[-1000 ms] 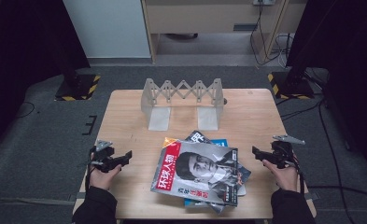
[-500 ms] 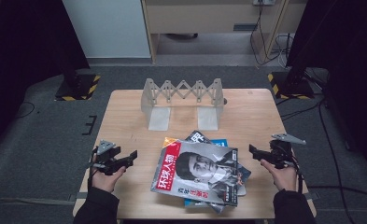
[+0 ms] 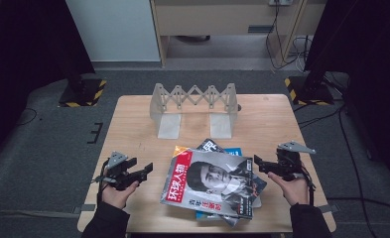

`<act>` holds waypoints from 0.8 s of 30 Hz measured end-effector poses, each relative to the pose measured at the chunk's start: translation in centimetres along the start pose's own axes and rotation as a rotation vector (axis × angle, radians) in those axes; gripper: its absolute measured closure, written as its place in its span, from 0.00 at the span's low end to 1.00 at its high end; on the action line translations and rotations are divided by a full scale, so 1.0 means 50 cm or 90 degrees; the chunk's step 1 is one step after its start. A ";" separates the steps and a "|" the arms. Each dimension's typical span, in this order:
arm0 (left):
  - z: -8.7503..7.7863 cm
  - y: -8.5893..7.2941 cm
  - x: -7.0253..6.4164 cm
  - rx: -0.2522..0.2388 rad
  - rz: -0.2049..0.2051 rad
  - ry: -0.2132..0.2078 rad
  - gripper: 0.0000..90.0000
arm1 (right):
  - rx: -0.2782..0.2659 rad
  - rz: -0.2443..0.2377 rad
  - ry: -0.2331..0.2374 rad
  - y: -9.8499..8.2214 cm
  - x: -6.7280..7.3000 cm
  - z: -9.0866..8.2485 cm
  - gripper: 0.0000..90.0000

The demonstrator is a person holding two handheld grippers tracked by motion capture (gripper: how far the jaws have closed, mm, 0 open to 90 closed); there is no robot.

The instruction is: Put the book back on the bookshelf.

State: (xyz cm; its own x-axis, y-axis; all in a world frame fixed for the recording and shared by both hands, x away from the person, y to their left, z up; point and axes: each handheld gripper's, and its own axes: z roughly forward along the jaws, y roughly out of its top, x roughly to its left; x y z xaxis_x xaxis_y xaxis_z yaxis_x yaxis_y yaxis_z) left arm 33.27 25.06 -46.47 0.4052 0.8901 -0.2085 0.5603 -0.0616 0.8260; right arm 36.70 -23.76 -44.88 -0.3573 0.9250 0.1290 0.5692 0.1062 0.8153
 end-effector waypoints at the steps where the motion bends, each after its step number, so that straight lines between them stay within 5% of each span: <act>1: 0.000 -0.001 -0.006 0.000 0.003 -0.003 0.30 | -0.001 0.000 0.004 0.000 0.005 0.000 0.09; 14: 0.005 -0.015 -0.048 0.010 0.038 -0.045 0.30 | 0.010 -0.009 0.048 -0.011 0.052 0.008 0.09; 24: 0.016 -0.032 -0.072 0.054 0.035 -0.077 0.31 | 0.032 -0.033 0.060 -0.034 0.073 0.014 0.11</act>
State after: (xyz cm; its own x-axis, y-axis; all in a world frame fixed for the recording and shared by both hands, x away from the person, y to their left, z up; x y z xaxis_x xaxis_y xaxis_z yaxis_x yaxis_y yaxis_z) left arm 31.49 21.58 -47.42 0.5181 0.8238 -0.2301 0.5919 -0.1511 0.7918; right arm 34.93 -20.30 -46.19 -0.4539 0.8797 0.1420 0.5837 0.1731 0.7933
